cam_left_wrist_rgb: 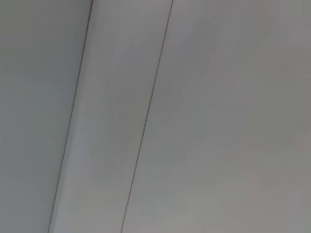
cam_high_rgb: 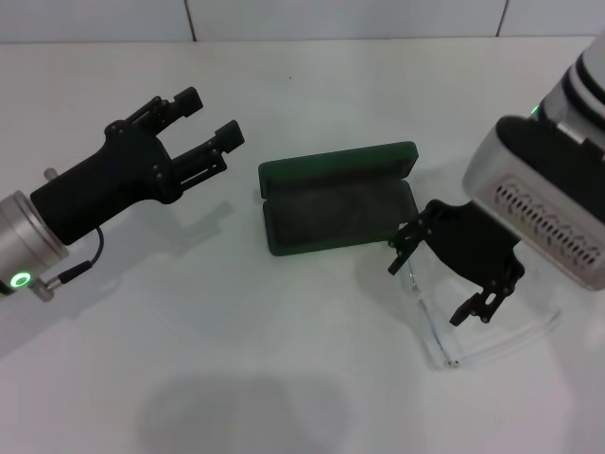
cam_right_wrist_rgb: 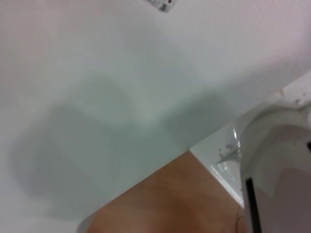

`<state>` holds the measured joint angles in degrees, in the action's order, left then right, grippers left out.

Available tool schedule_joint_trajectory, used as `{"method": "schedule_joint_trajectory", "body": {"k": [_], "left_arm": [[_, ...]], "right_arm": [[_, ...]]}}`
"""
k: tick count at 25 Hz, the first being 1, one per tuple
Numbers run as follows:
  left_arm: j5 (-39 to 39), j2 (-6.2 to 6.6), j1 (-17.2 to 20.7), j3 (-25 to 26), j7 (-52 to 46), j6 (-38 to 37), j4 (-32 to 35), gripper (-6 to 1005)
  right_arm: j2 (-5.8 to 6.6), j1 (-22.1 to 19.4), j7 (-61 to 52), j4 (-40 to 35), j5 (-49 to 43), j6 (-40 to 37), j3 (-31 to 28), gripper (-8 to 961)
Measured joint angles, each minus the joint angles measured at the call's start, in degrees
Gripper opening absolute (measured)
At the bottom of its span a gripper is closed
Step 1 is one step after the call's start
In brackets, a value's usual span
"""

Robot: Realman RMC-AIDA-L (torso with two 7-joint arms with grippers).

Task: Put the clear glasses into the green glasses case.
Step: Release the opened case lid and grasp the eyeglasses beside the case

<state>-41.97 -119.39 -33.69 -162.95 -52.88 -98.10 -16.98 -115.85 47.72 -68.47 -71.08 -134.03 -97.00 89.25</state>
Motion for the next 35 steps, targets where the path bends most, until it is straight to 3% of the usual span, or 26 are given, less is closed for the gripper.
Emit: {"method": "schedule_joint_trajectory", "body": {"k": [23,35], "left_arm": [[-0.14,0.09,1.34,0.00,-0.26,0.10,-0.37,823],[0.13,0.37,1.44,0.00,-0.04,0.11,-0.43,822]], "right_arm": [[-0.32,0.19,0.17,0.60,-2.47,14.01,18.33,783],[-0.34,0.24,-1.13,0.78,-3.26,14.15,18.65,719]]}}
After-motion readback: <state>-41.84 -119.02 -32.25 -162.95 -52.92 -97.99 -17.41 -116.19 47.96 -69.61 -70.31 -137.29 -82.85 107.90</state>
